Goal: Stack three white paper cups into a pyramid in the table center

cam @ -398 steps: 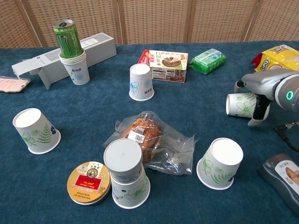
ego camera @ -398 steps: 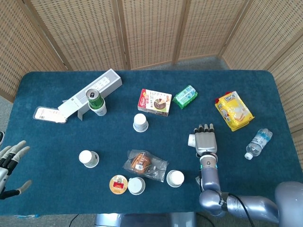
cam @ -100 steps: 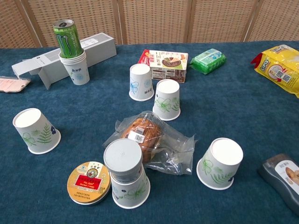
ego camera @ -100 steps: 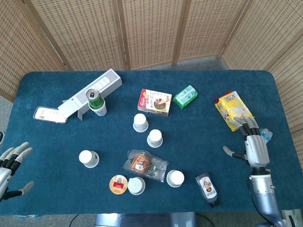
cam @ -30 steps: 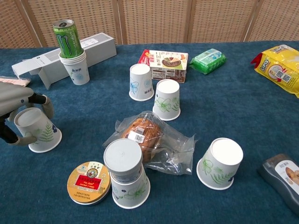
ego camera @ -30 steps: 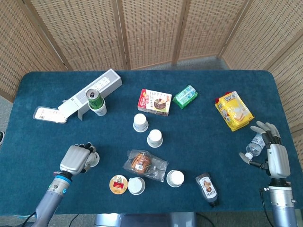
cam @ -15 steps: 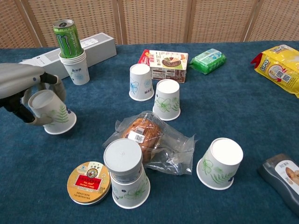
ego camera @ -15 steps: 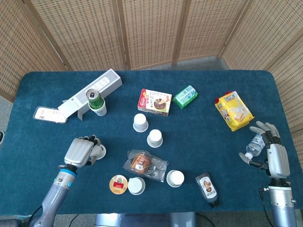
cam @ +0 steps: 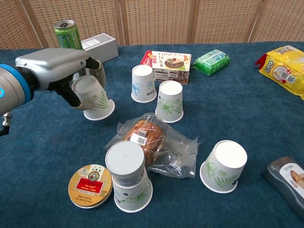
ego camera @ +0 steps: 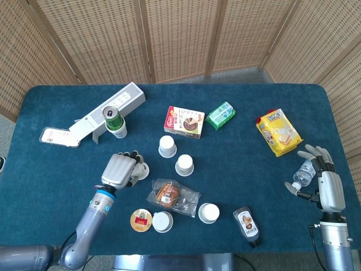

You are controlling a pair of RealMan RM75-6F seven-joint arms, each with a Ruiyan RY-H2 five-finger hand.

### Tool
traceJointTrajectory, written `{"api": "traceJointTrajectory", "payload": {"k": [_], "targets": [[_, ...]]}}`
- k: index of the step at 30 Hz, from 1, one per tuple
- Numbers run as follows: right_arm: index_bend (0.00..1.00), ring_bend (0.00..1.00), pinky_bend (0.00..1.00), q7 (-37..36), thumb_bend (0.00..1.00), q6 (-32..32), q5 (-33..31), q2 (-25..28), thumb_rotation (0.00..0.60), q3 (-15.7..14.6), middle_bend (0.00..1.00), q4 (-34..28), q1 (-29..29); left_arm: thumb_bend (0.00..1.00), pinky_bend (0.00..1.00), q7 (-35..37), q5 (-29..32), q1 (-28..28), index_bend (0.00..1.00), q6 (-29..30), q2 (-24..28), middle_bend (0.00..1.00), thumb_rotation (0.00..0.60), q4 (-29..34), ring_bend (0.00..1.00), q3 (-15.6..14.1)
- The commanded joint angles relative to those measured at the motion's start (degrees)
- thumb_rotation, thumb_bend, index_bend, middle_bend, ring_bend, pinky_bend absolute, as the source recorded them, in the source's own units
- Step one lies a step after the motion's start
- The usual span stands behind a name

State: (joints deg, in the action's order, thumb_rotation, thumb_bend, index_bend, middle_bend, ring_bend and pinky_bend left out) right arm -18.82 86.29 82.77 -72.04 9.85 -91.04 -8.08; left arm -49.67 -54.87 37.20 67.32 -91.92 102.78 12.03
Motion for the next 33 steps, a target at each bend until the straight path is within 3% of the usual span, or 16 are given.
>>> {"api": "traceJointTrajectory", "payload": {"k": [1, 17, 26, 29, 33], "targets": [[0.24, 0.0, 0.0, 0.08, 0.03, -0.08, 0.02, -0.08, 0.6, 0.0, 0.16, 0.04, -0.04, 0.32, 0.54, -2.3, 2.14, 2.3, 0.38, 0.46, -2.47, 0.36, 0.6, -1.3, 0.44, 1.17], [0.24, 0.0, 0.0, -1.57, 0.03, -0.48, 0.0, 0.23, 0.6, 0.2, 0.16, -0.36, -0.05, 0.32, 0.54, -7.22, 10.08, 10.03, 0.37, 2.63, -12.02, 0.35, 0.6, -8.53, 0.44, 4.12], [0.24, 0.0, 0.0, -2.17, 0.03, -0.6, -0.01, 0.38, 0.6, 0.27, 0.16, -0.43, -0.03, 0.32, 0.53, -7.41, 11.16, 11.98, 0.37, 3.29, -14.64, 0.35, 0.6, -11.64, 0.43, 3.7], [0.24, 0.0, 0.0, -2.39, 0.03, -0.52, 0.01, 0.51, 0.6, 0.31, 0.16, -0.59, 0.03, 0.32, 0.52, -7.34, 11.42, 12.24, 0.36, 3.48, -15.04, 0.33, 0.6, -12.2, 0.4, 3.37], [0.24, 0.0, 0.0, -2.43, 0.03, -0.69, -0.02, 0.58, 0.6, 0.27, 0.16, -0.51, 0.02, 0.32, 0.48, -6.05, 10.47, 12.18, 0.28, 3.62, -14.82, 0.2, 0.6, -11.9, 0.26, 2.87]]}}
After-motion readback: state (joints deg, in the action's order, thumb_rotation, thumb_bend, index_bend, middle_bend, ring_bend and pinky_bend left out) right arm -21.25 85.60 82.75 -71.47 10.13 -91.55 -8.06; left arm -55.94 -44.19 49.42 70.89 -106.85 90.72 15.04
